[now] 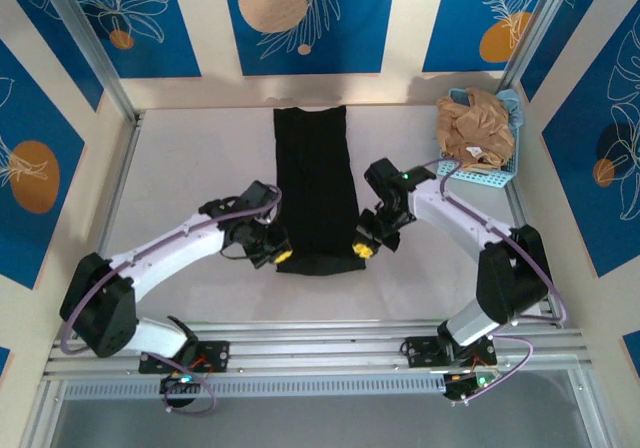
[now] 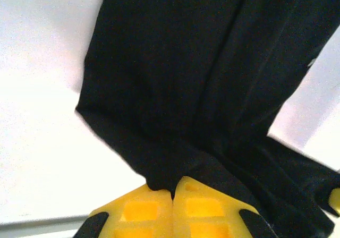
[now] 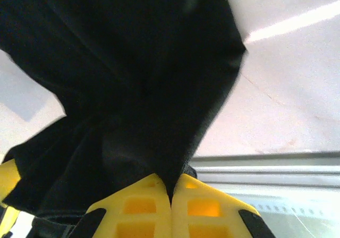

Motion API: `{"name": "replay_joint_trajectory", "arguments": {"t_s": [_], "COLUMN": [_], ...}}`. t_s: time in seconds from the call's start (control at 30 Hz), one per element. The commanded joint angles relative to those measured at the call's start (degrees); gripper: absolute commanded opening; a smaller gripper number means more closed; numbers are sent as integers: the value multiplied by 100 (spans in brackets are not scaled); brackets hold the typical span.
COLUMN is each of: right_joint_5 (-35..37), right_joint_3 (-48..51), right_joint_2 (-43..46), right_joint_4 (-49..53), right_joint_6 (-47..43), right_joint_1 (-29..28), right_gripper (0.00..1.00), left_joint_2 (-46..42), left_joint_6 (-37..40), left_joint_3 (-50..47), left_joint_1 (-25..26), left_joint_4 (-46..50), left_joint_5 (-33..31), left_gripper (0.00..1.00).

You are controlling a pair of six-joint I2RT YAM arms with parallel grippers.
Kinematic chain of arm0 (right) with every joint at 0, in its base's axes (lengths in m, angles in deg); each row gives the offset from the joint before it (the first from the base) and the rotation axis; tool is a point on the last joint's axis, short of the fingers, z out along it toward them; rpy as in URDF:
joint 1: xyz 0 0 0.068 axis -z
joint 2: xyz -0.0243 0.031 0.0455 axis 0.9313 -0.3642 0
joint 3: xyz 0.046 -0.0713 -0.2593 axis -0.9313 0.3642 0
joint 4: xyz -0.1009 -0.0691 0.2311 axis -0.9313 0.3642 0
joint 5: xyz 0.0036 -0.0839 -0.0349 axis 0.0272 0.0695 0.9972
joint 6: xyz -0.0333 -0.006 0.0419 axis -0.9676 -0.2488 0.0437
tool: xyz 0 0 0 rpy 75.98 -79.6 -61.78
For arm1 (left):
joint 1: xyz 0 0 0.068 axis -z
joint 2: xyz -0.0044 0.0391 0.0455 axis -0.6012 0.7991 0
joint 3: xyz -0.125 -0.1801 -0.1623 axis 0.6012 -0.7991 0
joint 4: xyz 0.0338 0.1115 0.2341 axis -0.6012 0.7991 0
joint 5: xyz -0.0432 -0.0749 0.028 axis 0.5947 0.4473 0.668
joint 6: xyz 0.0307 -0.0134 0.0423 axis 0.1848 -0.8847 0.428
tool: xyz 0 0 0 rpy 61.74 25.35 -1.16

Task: Fold and stack the t-shirts

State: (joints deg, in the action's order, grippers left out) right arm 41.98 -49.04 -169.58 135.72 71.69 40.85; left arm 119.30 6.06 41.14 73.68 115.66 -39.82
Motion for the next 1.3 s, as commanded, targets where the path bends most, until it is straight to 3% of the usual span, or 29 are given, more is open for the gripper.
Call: {"name": "replay_joint_trajectory", "arguments": {"t_s": [0.0, 0.3, 0.6, 0.63, 0.7, 0.73, 0.8, 0.87, 1.0, 1.27], "right_joint_5": [2, 83, 220, 191, 129, 91, 82, 130, 357, 25], "right_joint_3": [-797, -3035, -5278, -5374, -5556, -5613, -5703, -5673, -5092, -1498], "right_joint_2": [-551, -2682, -4615, -4705, -4805, -4808, -4714, -4527, -3836, -1486], "right_joint_4": [230, 173, 711, 695, 606, 569, 537, 523, 484, -720], "right_joint_6": [-368, -613, -706, -726, -853, -937, -1138, -1284, -1603, -1248], "right_joint_1": [248, 747, 1089, 1129, 1188, 1207, 1256, 1319, 1404, 1150], "right_gripper": [0, 0, 0, 4, 21, 31, 48, 58, 63, 65], "left_joint_2": [349, 2190, 4063, 4170, 4301, 4309, 4199, 3936, 2895, 1051], "left_joint_6": [216, 861, 1201, 1246, 1314, 1361, 1495, 1652, 1644, -59], "left_joint_3": [557, 2084, 3888, 4014, 4240, 4298, 4389, 4355, 3390, 26], "left_joint_1": [-413, -1368, -1868, -1887, -1929, -1934, -1957, -1954, -1922, -1356], "left_joint_4": [-67, -324, -138, -96, 30, 62, 175, 457, 548, -982], "left_joint_5": [82, 432, 597, 594, 536, 516, 403, 19, -536, 537], "left_gripper": [0, 0, 3, 4, 11, 18, 44, 58, 63, 63]}}
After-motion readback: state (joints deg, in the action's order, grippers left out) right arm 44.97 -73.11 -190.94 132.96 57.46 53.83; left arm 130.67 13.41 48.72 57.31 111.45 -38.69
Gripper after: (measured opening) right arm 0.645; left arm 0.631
